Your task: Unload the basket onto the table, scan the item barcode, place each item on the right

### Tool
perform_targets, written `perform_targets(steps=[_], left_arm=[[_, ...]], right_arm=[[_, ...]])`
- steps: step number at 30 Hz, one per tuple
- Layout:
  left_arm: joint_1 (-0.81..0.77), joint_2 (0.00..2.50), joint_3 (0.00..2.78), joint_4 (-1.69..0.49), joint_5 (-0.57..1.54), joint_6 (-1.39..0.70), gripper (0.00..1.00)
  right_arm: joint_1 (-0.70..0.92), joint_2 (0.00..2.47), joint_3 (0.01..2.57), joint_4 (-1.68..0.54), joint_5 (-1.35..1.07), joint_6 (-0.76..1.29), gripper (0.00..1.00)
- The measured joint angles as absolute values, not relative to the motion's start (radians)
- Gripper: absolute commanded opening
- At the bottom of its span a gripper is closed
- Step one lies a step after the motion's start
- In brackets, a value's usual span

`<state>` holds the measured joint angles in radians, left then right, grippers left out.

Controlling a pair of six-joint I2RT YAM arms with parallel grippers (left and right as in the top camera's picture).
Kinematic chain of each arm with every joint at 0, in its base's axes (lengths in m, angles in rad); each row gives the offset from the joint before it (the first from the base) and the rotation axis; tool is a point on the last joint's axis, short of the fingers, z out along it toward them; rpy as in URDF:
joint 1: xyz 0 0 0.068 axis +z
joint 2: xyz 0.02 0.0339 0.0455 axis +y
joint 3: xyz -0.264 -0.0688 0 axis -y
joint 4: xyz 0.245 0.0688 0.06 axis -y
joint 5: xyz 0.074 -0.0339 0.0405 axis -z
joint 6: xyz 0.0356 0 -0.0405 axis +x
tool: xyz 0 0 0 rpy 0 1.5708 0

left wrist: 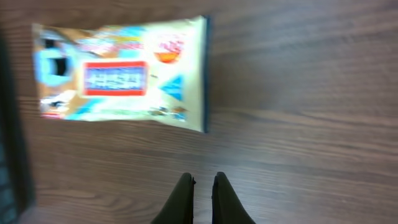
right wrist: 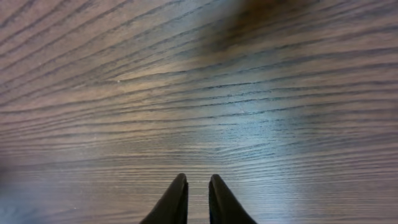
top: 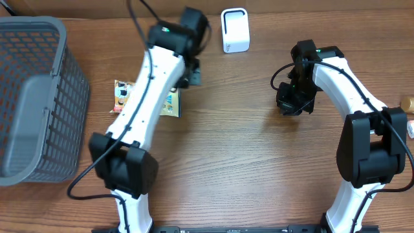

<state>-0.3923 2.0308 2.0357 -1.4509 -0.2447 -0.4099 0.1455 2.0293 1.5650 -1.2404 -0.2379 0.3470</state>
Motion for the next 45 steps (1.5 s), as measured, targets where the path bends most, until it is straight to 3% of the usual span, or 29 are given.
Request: perform_targets(steps=[2, 4, 8, 11, 15, 18, 22, 27, 30, 33, 36, 45], left_arm=[[-0.408, 2.052, 2.024, -1.449, -0.237, -0.424, 0.33], [-0.401, 2.069, 2.016, -1.442, -0.232, -0.446, 0.49], [-0.316, 2.076, 2.016, -1.444, -0.205, -0.477, 0.65], [-0.218, 2.076, 2.016, -1.454, -0.170, -0.495, 0.68], [-0.094, 2.076, 2.016, -1.470, -0.132, -0.502, 0.87], [-0.044, 2.076, 2.016, -1.471, -0.117, -0.503, 0.89], [-0.026, 2.076, 2.016, -1.473, -0.108, -0.503, 0.83], [-0.024, 2.076, 2.015, -1.474, -0.135, -0.509, 0.56], [-0.024, 2.076, 1.995, -1.445, -0.155, -0.507, 0.45], [-0.024, 2.076, 1.932, -1.365, -0.169, -0.508, 0.27], [-0.022, 2.076, 1.851, -1.258, -0.188, -0.505, 0.16], [0.007, 2.076, 1.693, -1.023, -0.197, -0.490, 0.22]], right_arm=[[0.146, 2.029, 1.565, -1.219, -0.268, 0.340, 0.37], [0.147, 2.029, 1.565, -1.178, -0.321, 0.327, 0.59], [0.161, 2.029, 1.565, -1.061, -0.455, 0.312, 0.77], [0.196, 2.030, 1.565, -0.966, -0.532, 0.312, 0.82], [0.288, 2.051, 1.565, -0.828, -0.581, 0.344, 0.82], [0.373, 2.088, 1.565, -0.709, -0.599, 0.385, 0.82], [0.489, 2.141, 1.564, -0.558, -0.606, 0.459, 0.82], [0.583, 2.171, 1.564, -0.477, -0.583, 0.555, 0.81], [0.601, 2.176, 1.564, -0.477, -0.562, 0.580, 0.80], [0.602, 2.177, 1.564, -0.496, -0.542, 0.595, 0.76], [0.592, 2.177, 1.564, -0.535, -0.533, 0.597, 0.69], [0.482, 2.177, 1.564, -0.728, -0.523, 0.543, 0.65]])
